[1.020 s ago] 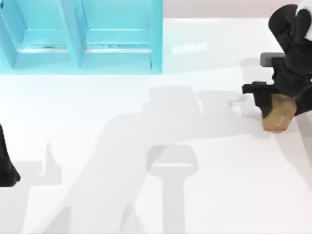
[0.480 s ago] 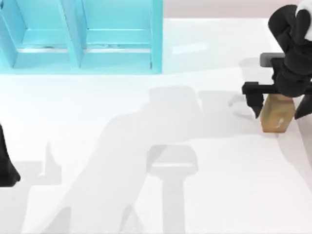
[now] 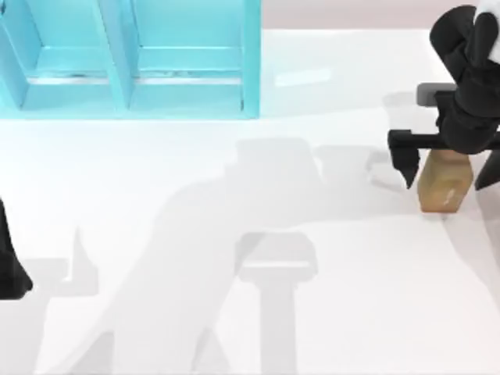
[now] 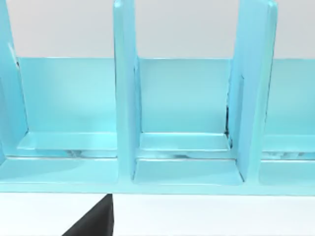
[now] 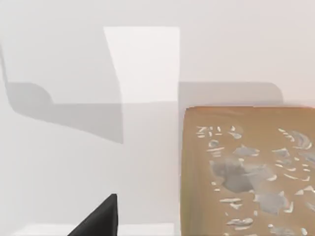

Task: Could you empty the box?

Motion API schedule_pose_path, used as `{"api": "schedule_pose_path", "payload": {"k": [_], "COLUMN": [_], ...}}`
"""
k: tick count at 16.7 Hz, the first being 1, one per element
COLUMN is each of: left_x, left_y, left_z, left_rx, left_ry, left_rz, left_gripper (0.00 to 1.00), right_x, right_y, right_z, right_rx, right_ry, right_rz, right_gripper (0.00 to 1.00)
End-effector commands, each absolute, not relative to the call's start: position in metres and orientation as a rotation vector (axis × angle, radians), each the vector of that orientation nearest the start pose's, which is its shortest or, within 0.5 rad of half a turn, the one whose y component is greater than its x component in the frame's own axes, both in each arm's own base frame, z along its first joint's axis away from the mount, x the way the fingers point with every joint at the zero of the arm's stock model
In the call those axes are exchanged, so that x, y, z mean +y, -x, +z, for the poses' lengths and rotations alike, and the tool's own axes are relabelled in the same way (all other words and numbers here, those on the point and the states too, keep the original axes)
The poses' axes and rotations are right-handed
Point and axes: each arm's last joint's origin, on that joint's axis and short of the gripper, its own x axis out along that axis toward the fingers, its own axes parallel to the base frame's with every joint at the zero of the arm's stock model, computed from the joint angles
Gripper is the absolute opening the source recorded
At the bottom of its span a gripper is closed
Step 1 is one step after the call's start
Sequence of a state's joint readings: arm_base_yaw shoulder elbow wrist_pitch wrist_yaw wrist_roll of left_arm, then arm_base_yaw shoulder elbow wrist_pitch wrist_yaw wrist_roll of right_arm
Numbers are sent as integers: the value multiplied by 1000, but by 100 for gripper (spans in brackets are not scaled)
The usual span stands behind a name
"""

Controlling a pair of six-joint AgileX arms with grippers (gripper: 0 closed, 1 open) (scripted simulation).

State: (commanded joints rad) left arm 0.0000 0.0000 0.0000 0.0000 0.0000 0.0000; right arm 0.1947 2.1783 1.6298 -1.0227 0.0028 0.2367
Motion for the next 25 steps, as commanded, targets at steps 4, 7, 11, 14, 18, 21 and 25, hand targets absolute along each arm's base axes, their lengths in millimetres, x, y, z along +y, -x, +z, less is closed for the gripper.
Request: {"api": "schedule_pose_path", "payload": {"k": [4, 7, 11, 14, 18, 21, 25], "left_x": [-1, -1, -1, -1, -1, -1, -1], "left_y": [-106, -106, -106, -106, -106, -106, -106], "left_z": [160, 160, 160, 160, 160, 160, 160], "left_rx": [0, 0, 0, 0, 0, 0, 0], "left_ry": [0, 0, 0, 0, 0, 0, 0], "left_rz": [0, 0, 0, 0, 0, 0, 0], "left_gripper": [100, 100, 100, 100, 100, 100, 100], "right_x": [85, 85, 85, 84, 70, 19, -91], "right_y": [-411, -410, -408, -407, -410, -414, -399], "right_z": [169, 187, 216, 218, 222, 234, 242], "right_rx": [1574, 1574, 1569, 1568, 1563, 1554, 1581], "right_ry": [-26, -24, -25, -26, -26, -20, -14], "right_rz": [-27, -25, -25, -25, -24, -19, -7], "right_gripper": [100, 100, 100, 100, 100, 100, 100]}}
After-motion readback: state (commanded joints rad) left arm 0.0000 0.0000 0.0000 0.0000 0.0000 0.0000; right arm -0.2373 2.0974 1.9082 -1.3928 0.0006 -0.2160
